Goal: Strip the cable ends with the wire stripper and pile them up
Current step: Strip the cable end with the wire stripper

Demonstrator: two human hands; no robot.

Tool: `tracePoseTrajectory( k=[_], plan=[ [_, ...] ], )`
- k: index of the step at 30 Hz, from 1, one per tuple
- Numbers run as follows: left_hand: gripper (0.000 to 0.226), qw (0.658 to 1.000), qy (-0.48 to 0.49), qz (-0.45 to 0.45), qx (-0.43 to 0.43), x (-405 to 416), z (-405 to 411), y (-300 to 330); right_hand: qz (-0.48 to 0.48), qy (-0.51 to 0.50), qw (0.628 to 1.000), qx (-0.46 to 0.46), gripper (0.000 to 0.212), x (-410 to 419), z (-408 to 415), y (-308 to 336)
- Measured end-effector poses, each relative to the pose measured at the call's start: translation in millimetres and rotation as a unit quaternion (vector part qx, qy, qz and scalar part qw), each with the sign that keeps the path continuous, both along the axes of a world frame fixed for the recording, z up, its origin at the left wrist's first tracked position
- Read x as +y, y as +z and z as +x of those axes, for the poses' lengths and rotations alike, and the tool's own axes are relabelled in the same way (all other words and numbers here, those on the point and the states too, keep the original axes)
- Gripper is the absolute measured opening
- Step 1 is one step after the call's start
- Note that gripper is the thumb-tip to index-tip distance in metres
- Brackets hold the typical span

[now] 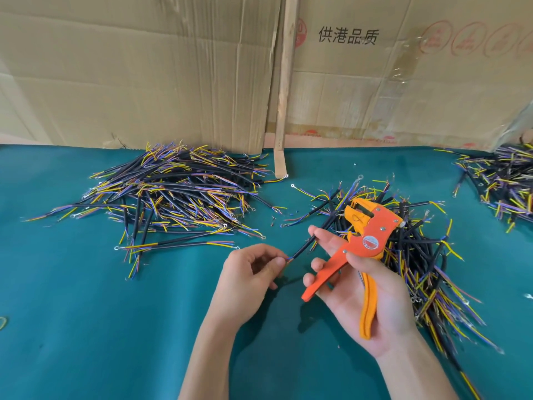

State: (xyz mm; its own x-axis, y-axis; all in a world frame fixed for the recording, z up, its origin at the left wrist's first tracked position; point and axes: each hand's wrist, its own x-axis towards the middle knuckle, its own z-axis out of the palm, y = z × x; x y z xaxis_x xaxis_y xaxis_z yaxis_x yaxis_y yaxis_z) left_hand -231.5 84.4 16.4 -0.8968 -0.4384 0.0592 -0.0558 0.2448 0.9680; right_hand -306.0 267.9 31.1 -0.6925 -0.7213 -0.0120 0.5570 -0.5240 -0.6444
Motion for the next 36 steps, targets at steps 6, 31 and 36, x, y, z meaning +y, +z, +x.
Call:
tracePoseTrajectory(
  k=[6,31,36],
  plan=[
    [0.018,0.999,0.018,0.039,0.034,4,-2,-1,-0.015,0.006,1.000,-0.003,0.074,1,-1,1],
    [0.022,0.942,0.239,-0.233,-0.046,-91,-4,52,0.080,0.051,0.996,0.003,0.050,-29,19,-10],
    [0.033,0.881,0.203,-0.406,-0.133,-145,-47,62,0.091,0.049,0.995,-0.002,0.050,-31,19,-8]
  ],
)
